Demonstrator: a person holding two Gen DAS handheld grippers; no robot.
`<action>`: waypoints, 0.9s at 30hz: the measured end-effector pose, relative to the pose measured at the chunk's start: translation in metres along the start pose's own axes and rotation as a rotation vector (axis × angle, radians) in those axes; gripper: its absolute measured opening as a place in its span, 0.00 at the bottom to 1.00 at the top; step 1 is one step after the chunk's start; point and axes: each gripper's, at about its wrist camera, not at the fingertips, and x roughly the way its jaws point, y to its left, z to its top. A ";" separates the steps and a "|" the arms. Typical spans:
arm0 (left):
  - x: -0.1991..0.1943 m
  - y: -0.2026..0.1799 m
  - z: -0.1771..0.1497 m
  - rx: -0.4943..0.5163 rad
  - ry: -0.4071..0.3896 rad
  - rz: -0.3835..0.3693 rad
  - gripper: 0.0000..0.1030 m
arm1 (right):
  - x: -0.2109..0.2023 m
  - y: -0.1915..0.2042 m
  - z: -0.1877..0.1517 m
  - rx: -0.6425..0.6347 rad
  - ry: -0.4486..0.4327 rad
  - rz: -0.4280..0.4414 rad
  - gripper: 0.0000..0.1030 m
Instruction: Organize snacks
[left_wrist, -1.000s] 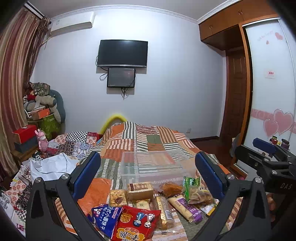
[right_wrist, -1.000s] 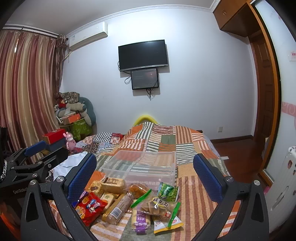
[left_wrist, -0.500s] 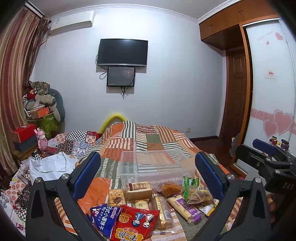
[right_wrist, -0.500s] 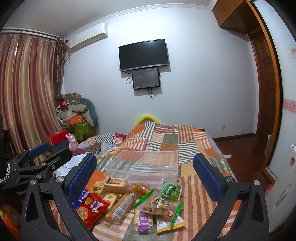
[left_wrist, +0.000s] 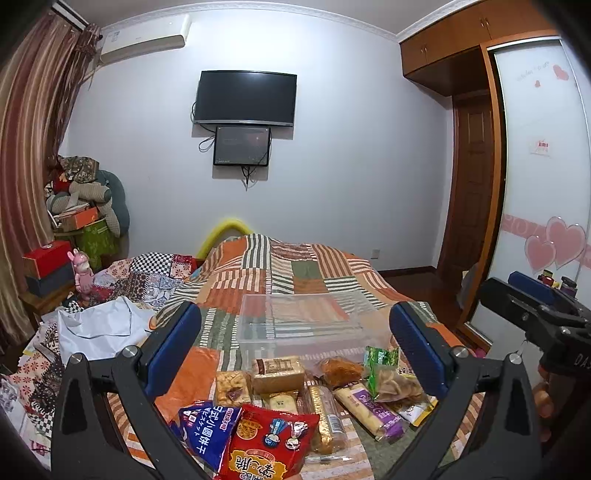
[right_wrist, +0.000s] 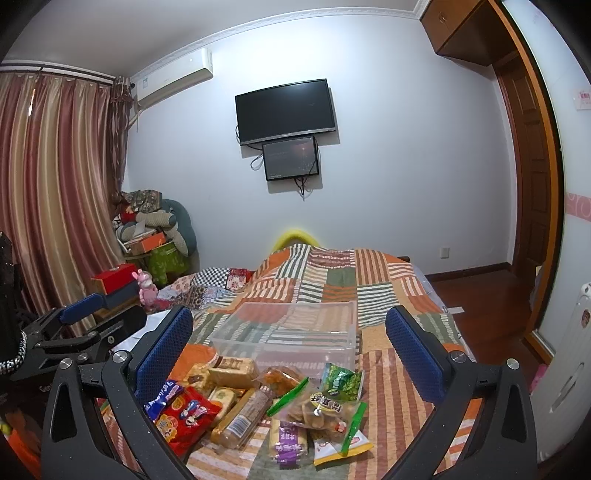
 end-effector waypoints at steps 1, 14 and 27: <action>0.000 0.000 0.000 0.000 -0.001 0.002 1.00 | 0.000 0.000 0.000 0.001 -0.001 0.000 1.00; -0.002 0.001 0.000 -0.009 -0.011 0.007 1.00 | 0.003 -0.003 0.001 0.007 0.011 0.008 1.00; -0.004 -0.002 0.000 -0.003 -0.018 0.016 1.00 | 0.004 -0.001 -0.001 0.008 0.018 0.018 1.00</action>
